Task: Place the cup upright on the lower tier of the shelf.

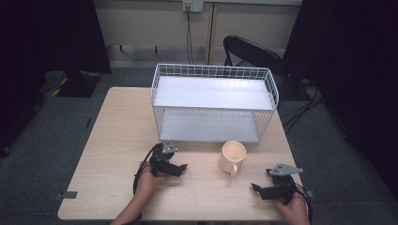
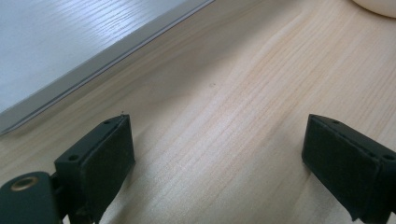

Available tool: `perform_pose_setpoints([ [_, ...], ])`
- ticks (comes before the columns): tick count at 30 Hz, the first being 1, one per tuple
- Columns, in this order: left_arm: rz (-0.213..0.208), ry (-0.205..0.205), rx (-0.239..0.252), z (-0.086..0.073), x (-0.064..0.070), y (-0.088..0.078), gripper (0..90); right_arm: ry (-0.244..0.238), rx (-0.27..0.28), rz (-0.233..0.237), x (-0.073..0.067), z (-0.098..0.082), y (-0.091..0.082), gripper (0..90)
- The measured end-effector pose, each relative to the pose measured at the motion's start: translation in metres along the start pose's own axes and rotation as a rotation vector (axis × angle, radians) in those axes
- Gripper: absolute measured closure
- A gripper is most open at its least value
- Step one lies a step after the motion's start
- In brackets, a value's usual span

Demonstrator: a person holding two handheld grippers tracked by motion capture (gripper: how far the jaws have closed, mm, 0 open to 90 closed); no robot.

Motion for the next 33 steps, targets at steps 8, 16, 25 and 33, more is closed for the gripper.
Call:
perform_pose_setpoints([
  [8,0.001,0.000,0.001,0.000,0.000,0.000,8.8,0.000,0.000,0.000,0.000,0.000,0.000,12.1],
  [16,0.006,0.000,0.001,0.000,0.000,0.000,8.6,0.016,-0.037,-0.006,-0.001,0.003,-0.001,15.5],
  [25,0.007,-0.004,0.001,0.000,0.000,0.000,8.4,0.040,-0.072,0.019,0.001,0.022,-0.007,16.0],
  [33,0.009,-0.006,0.001,0.000,0.000,0.000,8.2,0.063,-0.041,0.031,0.010,0.055,-0.021,19.8],
])
Point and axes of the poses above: each handheld gripper's, and its own axes: y roughly forward along the jaws, z roughly out of its top, x roughly to its right, the point moved 6 cm from there along y, roughly forward along the jaws, and after that the axes turned 9 degrees about -y, right-handed, at the moved point
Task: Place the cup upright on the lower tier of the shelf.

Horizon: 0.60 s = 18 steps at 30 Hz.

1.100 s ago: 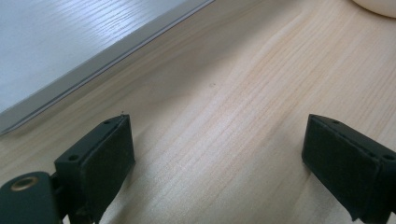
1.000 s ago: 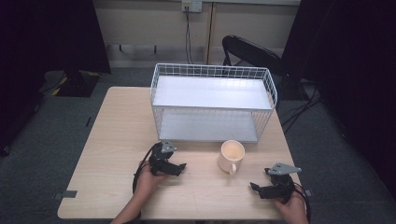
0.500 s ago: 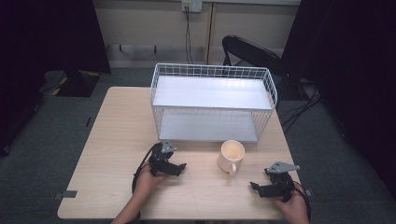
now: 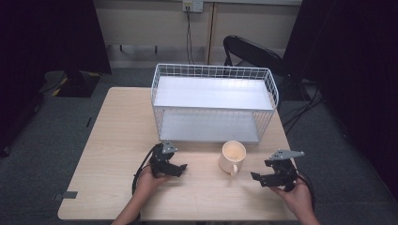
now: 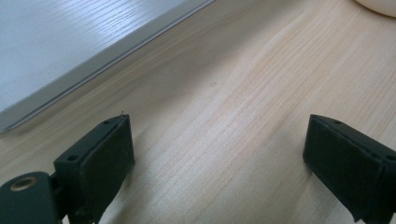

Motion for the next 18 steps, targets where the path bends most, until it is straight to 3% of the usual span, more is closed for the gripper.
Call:
perform_pose_setpoints([
  [5,0.000,0.000,0.000,0.000,0.000,0.000,8.2,0.032,0.003,0.004,0.004,0.018,-0.005,20.9],
  [14,-0.001,0.000,0.000,0.000,0.000,0.000,8.2,0.027,0.001,-0.024,0.010,0.042,-0.016,21.6],
  [18,0.000,0.000,0.000,0.000,0.000,0.000,8.2,0.052,-0.002,-0.023,0.015,0.052,-0.020,26.1],
])
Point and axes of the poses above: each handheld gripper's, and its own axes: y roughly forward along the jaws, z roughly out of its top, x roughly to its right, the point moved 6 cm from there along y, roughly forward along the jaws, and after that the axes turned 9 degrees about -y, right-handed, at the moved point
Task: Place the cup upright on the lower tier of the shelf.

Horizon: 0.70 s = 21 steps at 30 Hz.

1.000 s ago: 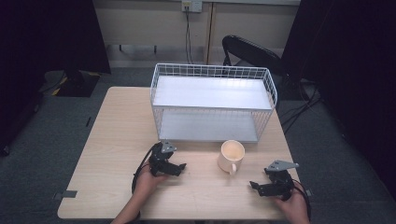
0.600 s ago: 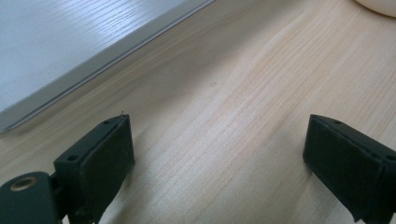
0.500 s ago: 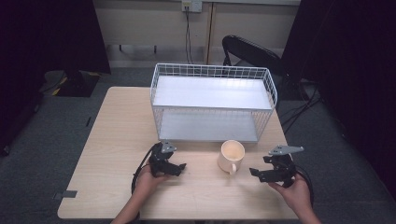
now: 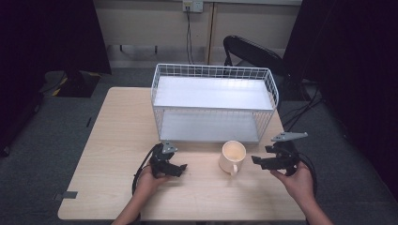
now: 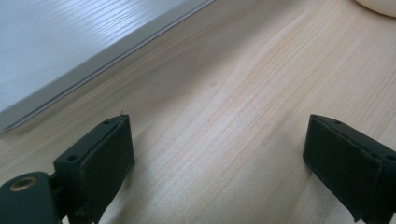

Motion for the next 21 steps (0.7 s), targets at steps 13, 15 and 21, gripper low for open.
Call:
perform_pose_setpoints([
  [13,0.000,0.000,0.000,0.000,0.000,0.000,8.2,0.024,-0.006,-0.020,0.000,0.024,0.018,34.0],
  [15,0.000,0.000,0.000,0.000,0.000,0.000,8.2,0.018,-0.003,-0.024,-0.002,0.027,0.022,35.9],
  [21,-0.005,-0.014,0.001,0.000,0.001,0.000,8.2,0.011,-0.008,-0.011,-0.007,0.032,0.033,45.7],
])
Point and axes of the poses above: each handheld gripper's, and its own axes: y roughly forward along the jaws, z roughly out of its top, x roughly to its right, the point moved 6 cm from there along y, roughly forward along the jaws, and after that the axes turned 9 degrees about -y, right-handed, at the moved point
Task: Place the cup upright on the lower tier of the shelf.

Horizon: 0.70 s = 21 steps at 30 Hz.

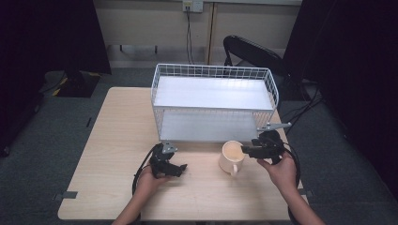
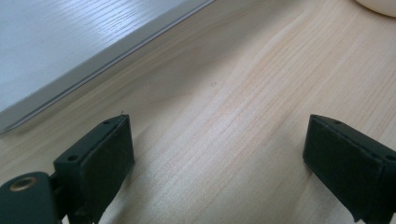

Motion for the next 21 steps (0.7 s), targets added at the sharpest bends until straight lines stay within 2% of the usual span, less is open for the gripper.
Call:
perform_pose_setpoints([
  [10,0.000,0.001,0.000,0.000,0.000,0.000,8.1,-0.004,-0.027,-0.034,-0.006,0.003,0.015,55.6],
  [21,0.000,0.001,0.000,0.000,0.000,0.000,8.1,0.007,-0.034,-0.022,-0.008,0.003,0.023,64.3],
])
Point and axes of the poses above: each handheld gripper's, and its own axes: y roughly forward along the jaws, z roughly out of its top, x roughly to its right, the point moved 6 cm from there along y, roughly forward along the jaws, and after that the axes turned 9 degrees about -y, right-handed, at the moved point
